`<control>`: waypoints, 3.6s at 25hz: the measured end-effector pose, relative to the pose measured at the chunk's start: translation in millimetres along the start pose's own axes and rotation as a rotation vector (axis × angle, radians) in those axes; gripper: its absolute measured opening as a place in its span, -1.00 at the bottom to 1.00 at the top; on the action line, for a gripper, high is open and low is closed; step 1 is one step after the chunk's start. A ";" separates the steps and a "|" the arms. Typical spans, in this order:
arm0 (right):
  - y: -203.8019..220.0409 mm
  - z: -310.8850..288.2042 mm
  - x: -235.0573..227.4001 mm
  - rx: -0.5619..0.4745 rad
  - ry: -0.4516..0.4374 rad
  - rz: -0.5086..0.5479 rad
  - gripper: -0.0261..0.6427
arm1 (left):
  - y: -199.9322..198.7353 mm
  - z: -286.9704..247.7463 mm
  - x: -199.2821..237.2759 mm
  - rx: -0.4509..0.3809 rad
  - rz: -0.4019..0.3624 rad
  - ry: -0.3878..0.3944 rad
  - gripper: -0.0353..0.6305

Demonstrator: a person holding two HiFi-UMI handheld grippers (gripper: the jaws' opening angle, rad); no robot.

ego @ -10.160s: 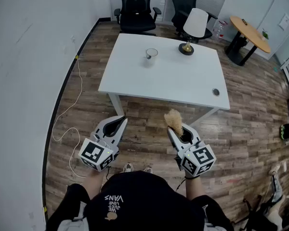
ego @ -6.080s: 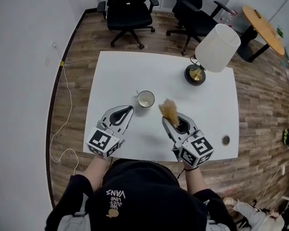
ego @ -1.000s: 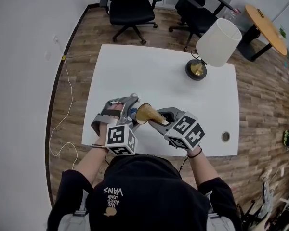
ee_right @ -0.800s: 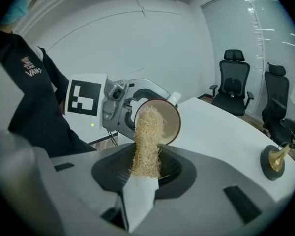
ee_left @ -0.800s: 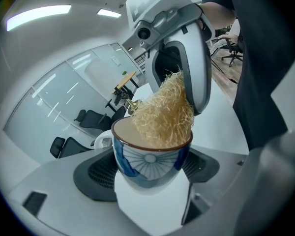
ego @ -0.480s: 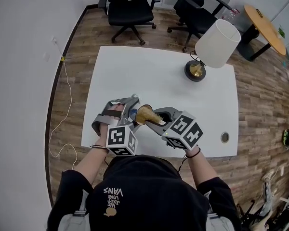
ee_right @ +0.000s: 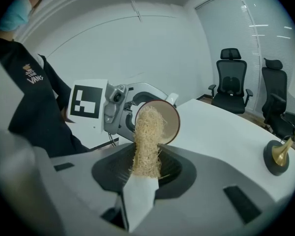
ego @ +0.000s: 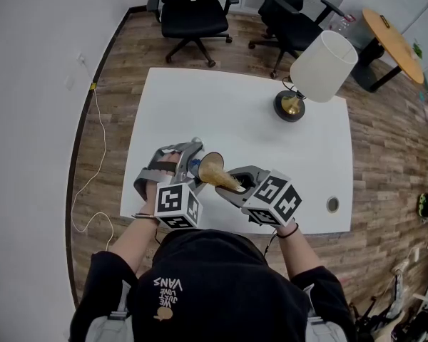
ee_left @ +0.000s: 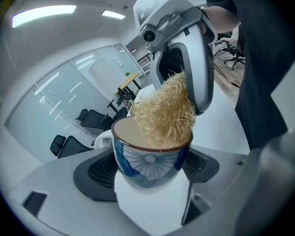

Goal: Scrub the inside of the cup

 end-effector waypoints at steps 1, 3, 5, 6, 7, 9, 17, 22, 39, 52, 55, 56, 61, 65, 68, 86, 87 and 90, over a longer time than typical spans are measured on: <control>-2.5 -2.3 2.7 -0.004 -0.009 0.008 -0.59 | 0.1 -0.4 -0.5 0.000 -0.003 0.001 0.29; -7.2 -4.7 4.5 -0.012 -0.016 0.018 -0.59 | -0.1 -1.0 -1.7 0.000 -0.006 0.004 0.29; -10.7 -4.8 1.7 -0.026 -0.004 0.016 -0.59 | -0.4 -1.3 -2.3 -0.002 -0.003 0.006 0.29; -11.6 -4.2 -0.8 -0.036 0.009 0.009 -0.58 | -0.7 -1.3 -2.5 -0.004 -0.001 0.007 0.29; -12.0 -3.5 -3.4 -0.046 0.024 0.001 -0.58 | -1.0 -1.4 -2.9 -0.007 0.000 0.009 0.29; -11.6 -2.4 -8.3 -0.062 0.054 -0.015 -0.58 | -1.3 -2.5 -3.5 -0.013 0.002 0.010 0.29; -5.3 6.1 -21.9 -0.169 0.170 -0.102 -0.58 | 2.9 -9.5 5.0 -0.071 0.143 0.033 0.29; -8.6 16.0 -29.7 -0.296 0.271 -0.109 -0.58 | 4.5 -18.9 18.8 -0.162 0.300 0.024 0.29; 22.7 15.5 -41.8 -0.319 0.439 -0.174 -0.58 | 48.4 -98.3 44.7 -0.385 0.877 0.069 0.29; 38.8 8.5 -46.0 -0.278 0.430 -0.226 -0.58 | 63.9 -131.0 43.0 -0.383 0.876 0.077 0.29; 40.4 8.9 -46.5 -0.272 0.428 -0.230 -0.58 | 65.8 -136.0 39.8 -0.366 0.892 0.089 0.29; 40.8 9.4 -46.5 -0.270 0.427 -0.231 -0.58 | 66.0 -137.4 39.0 -0.361 0.894 0.092 0.29; 42.9 8.6 -45.2 -0.268 0.429 -0.239 -0.58 | 69.4 -140.7 37.0 -0.366 0.889 0.099 0.29; 42.1 9.4 -45.4 -0.269 0.436 -0.240 -0.58 | 71.1 -142.1 36.6 -0.371 0.889 0.106 0.29; 41.5 8.8 -44.4 -0.274 0.439 -0.246 -0.58 | 73.6 -142.7 35.6 -0.380 0.859 0.106 0.29; 29.4 14.2 -41.9 -0.302 0.426 -0.222 -0.58 | 68.6 -114.1 40.0 -0.405 0.846 0.065 0.29; 29.0 13.9 -41.4 -0.305 0.426 -0.220 -0.58 | 67.9 -109.3 41.3 -0.413 0.848 0.058 0.29; 27.9 14.5 -40.5 -0.313 0.432 -0.214 -0.58 | 64.9 -92.4 41.0 -0.425 0.854 0.040 0.29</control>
Point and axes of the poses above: the fingertips, and each gripper's own axes: z backward along the fingers, x to its left, y out of its underside, the point moved 6 cm from there along z, backward along the fingers, and after that the axes turned 15 degrees about z, right-handed, at the moved point
